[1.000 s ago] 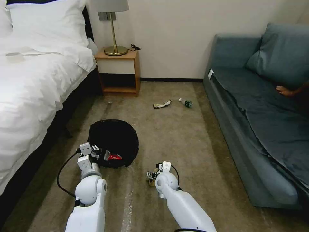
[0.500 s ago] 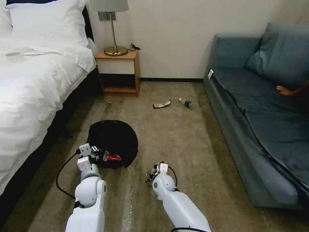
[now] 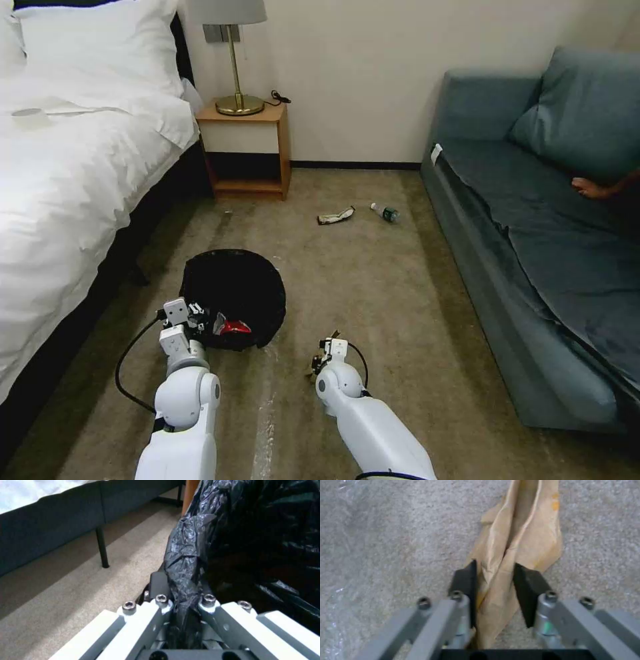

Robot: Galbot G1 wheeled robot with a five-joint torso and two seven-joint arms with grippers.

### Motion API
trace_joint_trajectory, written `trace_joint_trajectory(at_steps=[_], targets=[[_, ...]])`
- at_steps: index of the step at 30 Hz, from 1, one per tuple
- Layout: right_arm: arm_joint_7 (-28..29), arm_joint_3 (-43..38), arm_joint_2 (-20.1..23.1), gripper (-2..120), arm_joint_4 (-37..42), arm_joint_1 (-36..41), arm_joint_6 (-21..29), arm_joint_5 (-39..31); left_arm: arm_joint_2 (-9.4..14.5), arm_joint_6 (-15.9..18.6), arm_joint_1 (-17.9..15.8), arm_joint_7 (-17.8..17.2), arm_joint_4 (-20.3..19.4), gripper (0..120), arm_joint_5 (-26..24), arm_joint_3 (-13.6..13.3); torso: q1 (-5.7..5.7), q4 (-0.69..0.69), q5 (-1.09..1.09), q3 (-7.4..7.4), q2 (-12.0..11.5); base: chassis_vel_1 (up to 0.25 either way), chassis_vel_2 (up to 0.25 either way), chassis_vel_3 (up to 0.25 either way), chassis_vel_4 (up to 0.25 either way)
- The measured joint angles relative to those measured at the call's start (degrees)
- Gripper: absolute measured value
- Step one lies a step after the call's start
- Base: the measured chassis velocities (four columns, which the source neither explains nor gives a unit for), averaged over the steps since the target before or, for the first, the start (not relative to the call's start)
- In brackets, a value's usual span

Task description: Pick up the trash bin, then pick up the garbage on the floor and place it into the trash bin.

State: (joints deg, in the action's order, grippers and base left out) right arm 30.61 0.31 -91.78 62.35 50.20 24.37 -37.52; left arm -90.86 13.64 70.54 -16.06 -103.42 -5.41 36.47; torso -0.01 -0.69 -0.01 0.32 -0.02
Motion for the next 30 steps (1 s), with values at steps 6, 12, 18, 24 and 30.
trace_joint_trajectory(at_steps=[6, 12, 18, 24, 30], targets=[[-0.1, -0.2, 0.5, 0, 0.2, 0.0, -0.6, 0.9, 0.1, 0.0, 0.0, 0.0, 0.2, 3, -0.1, 0.0, 0.0, 0.0, 0.0, 0.0, 0.0, 0.0, 0.0, 0.0, 0.0], [-0.1, -1.5, -0.1, 0, 1.2, 0.0, -1.3, 1.7, 0.3, 0.0, 0.1, -0.1, 0.2, 3, -0.8, -0.3, 0.0, 0.0, 0.0, 0.0, 0.0, 0.0, 0.0, 0.0, 0.0], [0.1, -3.3, -0.2, 0, 2.6, -0.3, -1.5, 2.2, 0.7, 0.0, 0.0, -0.1, 0.2, 3, -1.2, -0.3, 0.0, 0.0, 0.0, 0.0, 0.0, 0.0, 0.0, 0.0, 0.0], [0.3, -5.3, -0.1, 0, 5.3, -1.9, -2.7, 4.2, 0.7, 0.3, -0.3, -0.2, 0.2, 3, -1.4, -0.4, 0.0, 0.0, 0.0, 0.0, 0.0, 0.0, 0.0, 0.0, 0.0], [0.2, -5.1, 1.2, 0, 13.9, -4.7, -6.9, 9.7, 0.8, 0.3, -0.5, -0.2, 0.6, 3, -2.0, -0.5, 0.0, 0.0, 0.0, 0.0, 0.0, 0.0, 0.0, 0.0, 0.0]])
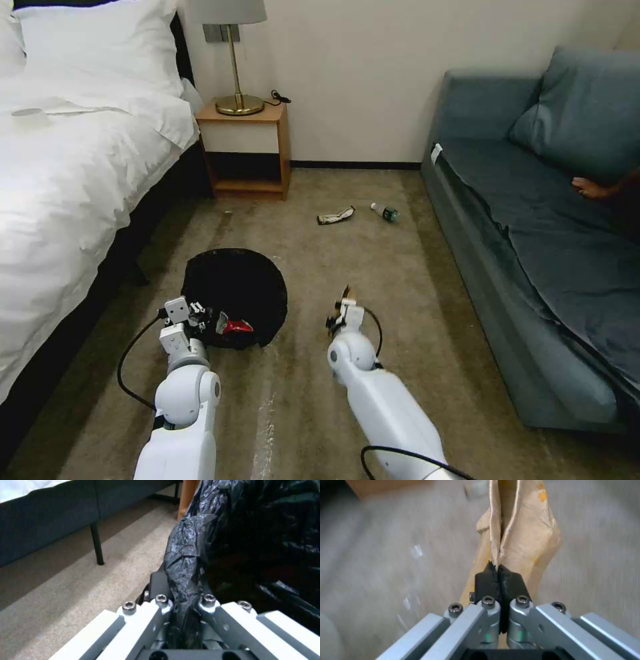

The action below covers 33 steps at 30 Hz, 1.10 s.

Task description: Pick up the trash bin, then pick up the garbage on the floor and place it into the trash bin.

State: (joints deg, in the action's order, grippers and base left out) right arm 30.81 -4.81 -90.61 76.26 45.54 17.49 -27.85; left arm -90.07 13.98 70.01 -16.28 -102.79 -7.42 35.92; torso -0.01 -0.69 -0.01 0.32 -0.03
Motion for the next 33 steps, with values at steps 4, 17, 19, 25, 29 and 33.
trace_joint_trajectory(at_steps=[4, 17, 19, 25, 29, 33], targets=[[0.1, 1.0, 0.7, 0, 4.5, -0.6, -0.6, 0.4, 0.0, 0.0, -0.1, 0.0, 0.2, 3, -0.2, 0.0, 0.0, 0.0, 0.0, 0.0, 0.0, 0.0, 0.0, 0.0, 0.0], [-6.8, 7.7, 2.8, 0, 17.7, -1.1, -12.8, 10.1, -0.7, 0.1, 0.1, -0.1, -0.3, 3, 0.2, -0.9, 0.0, 0.0, 0.0, -0.01, 0.0, 0.0, 0.0, 0.0, 0.0], [-11.4, 8.5, 2.9, 0, 15.4, -0.6, -18.7, 13.7, -0.7, 0.1, 0.2, -0.1, -0.8, 3, 0.2, -0.8, 0.0, 0.0, 0.0, 0.0, 0.0, 0.0, 0.0, 0.0, 0.0], [-20.4, 9.7, 3.7, 0, 12.7, 0.4, -25.9, 13.9, -0.7, 0.2, 0.5, -0.1, -1.2, 3, 0.1, -0.5, 0.0, 0.0, 0.0, 0.0, 0.0, 0.0, 0.0, 0.0, 0.0], [-27.5, 10.5, 4.9, 0, 10.9, 1.2, -30.2, 13.1, -0.8, 0.2, 0.7, -0.1, -1.7, 3, 0.1, -0.7, 0.0, 0.0, 0.0, 0.0, 0.0, 0.0, 0.0, 0.0, 0.0], [-30.4, 11.3, 5.7, 0, 9.1, 1.4, -32.9, 14.6, -0.8, 0.6, 0.6, -0.5, -1.8, 3, -0.6, -1.0, 0.0, 0.0, 0.0, -0.01, 0.0, 0.0, 0.0, 0.0, 0.0]])
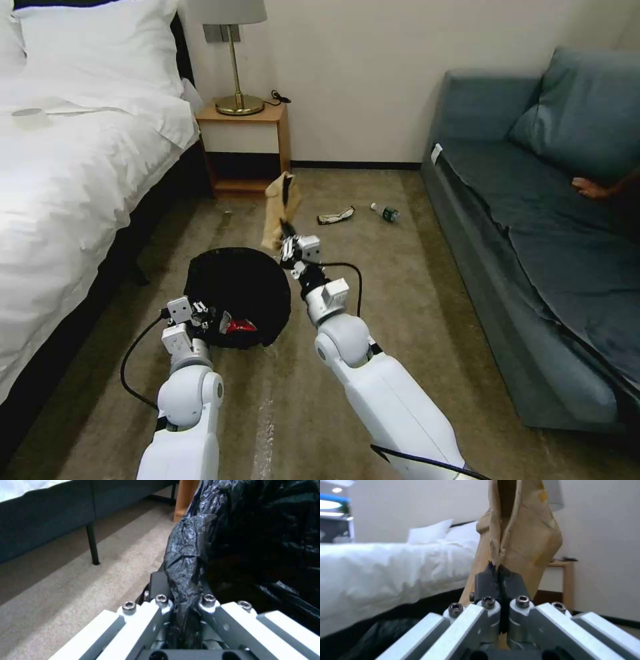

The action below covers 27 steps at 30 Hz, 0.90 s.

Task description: Pick up the trash bin, then pick up the garbage on the floor and place it into the trash bin.

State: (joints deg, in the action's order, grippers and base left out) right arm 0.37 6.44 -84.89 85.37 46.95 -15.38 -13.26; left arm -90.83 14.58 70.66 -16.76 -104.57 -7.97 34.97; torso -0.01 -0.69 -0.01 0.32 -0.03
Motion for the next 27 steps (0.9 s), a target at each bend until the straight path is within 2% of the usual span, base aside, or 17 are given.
trace_joint_trajectory(at_steps=[5, 21, 22, 24, 25, 26, 27], targets=[[-2.7, 2.3, 0.7, 0, -1.5, 1.2, -2.0, 0.5, 0.0, 0.8, 0.0, -0.5, -0.5, 3, -1.4, -0.8, 0.0, 0.0, 0.0, 0.0, 0.0, 0.0, 0.0, 0.0, 0.0], [-2.6, 5.0, -0.4, 1, -7.0, 3.4, -4.5, 4.7, -0.2, 1.0, 0.0, -0.8, -0.5, 3, -2.0, -1.6, 0.0, 0.0, 0.0, 0.0, 0.0, 0.0, 0.0, 0.0, 0.0], [-2.5, 5.0, -0.3, 7, -7.0, 3.7, -4.5, 4.7, -0.4, 1.0, 0.0, -0.8, -0.4, 3, -1.9, -1.7, 0.0, 0.0, 0.0, 0.0, 0.0, 0.0, 0.0, 0.0, 0.0], [-2.5, 5.0, -0.2, 10, -7.0, 3.9, -4.4, 4.8, -0.5, 1.0, -0.1, -0.8, -0.3, 3, -1.9, -1.8, 0.0, 0.0, 0.0, 0.0, 0.0, 0.0, 0.0, 0.0, 0.0], [-2.6, 5.0, -0.1, 18, -7.0, 4.1, -4.3, 4.8, -0.5, 1.0, -0.1, -0.8, -0.3, 3, -1.9, -1.9, 0.0, 0.0, 0.0, 0.0, 0.0, 0.0, 0.0, 0.0, 0.0], [-2.6, 5.0, -0.1, 18, -7.0, 4.1, -4.3, 4.8, -0.5, 1.0, -0.1, -0.8, -0.3, 3, -1.9, -1.9, 0.0, 0.0, 0.0, 0.0, 0.0, 0.0, 0.0, 0.0, 0.0], [-2.6, 5.0, 0.0, 25, -6.8, 4.2, -4.2, 4.8, -0.5, 1.0, 0.0, -0.8, -0.3, 3, -1.9, -2.0, 0.0, 0.0, 0.0, 0.0, 0.0, 0.0, 0.0, 0.0, 0.0]])
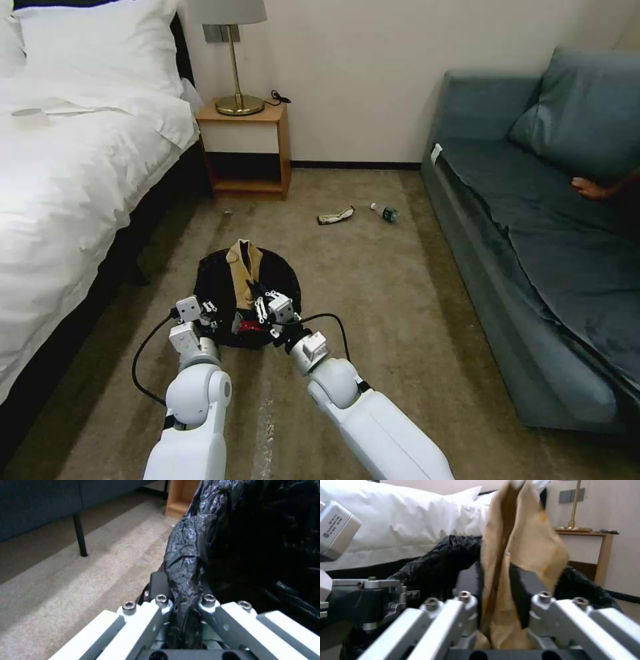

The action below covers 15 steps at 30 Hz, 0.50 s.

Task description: Pick up the trash bin, then pick up the garbage on the floor and place it into the trash bin.

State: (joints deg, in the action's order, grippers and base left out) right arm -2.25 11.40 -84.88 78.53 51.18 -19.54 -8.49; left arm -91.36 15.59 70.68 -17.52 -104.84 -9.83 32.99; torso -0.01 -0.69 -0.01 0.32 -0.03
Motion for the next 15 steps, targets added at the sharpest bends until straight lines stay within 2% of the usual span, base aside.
trace_joint_trajectory(at_steps=[3, 5, 8, 9, 10, 11, 12, 13, 15], targets=[[0.0, 0.0, 0.0, 29, 0.1, 0.0, 0.1, 0.0, 0.1, 0.0, 0.1, 0.0, 0.0, 3, 0.0, -0.1, 0.0, 0.0, 0.0, 0.0, 0.0, 0.0, 0.0, 0.0, 0.0], [0.0, -0.1, 0.1, 42, 0.4, 0.0, 0.3, -0.2, 0.3, 0.0, 0.1, 0.0, 0.0, 3, 0.0, -0.1, 0.0, 0.0, 0.0, 0.0, 0.0, 0.0, 0.0, 0.0, 0.0], [0.0, -0.1, 0.1, 44, 0.4, 0.0, 0.3, -0.2, 0.4, 0.0, 0.1, 0.0, 0.0, 3, 0.0, -0.1, 0.0, 0.0, 0.0, 0.0, 0.0, 0.0, 0.0, 0.0, 0.0], [0.0, -0.2, 0.1, 54, 0.5, 0.0, 0.4, -0.2, 0.4, 0.0, 0.1, 0.0, 0.0, 3, 0.0, 0.0, 0.0, 0.0, 0.0, 0.0, 0.0, 0.0, 0.0, 0.0, 0.0], [0.0, -0.2, 0.1, 54, 0.5, 0.0, 0.4, -0.2, 0.4, 0.0, 0.1, 0.0, 0.0, 3, 0.0, 0.0, 0.0, 0.0, 0.0, 0.0, 0.0, 0.0, 0.0, 0.0, 0.0], [0.0, -0.2, 0.0, 62, 0.6, -0.1, 0.5, -0.3, 0.4, 0.0, -0.1, 0.0, 0.0, 3, 0.0, 0.1, 0.0, 0.0, 0.0, 0.0, 0.0, 0.0, 0.0, 0.0, 0.0], [0.0, -0.3, 0.0, 68, 0.7, -0.1, 0.5, -0.3, 0.4, 0.0, -0.1, 0.0, 0.0, 3, 0.0, 0.1, 0.0, 0.0, 0.0, 0.0, 0.0, 0.0, 0.0, 0.0, 0.0], [0.0, -0.3, 0.0, 68, 0.7, -0.1, 0.5, -0.3, 0.4, 0.0, -0.1, 0.0, 0.0, 3, 0.0, 0.1, 0.0, 0.0, 0.0, 0.0, 0.0, 0.0, 0.0, 0.0, 0.0], [0.1, -0.6, -0.1, 79, 0.8, -0.2, 0.5, -0.3, 0.3, 0.1, -0.2, 0.0, -0.1, 3, 0.0, 0.1, 0.0, 0.0, 0.0, 0.0, 0.0, 0.0, 0.0, 0.0, 0.0]])
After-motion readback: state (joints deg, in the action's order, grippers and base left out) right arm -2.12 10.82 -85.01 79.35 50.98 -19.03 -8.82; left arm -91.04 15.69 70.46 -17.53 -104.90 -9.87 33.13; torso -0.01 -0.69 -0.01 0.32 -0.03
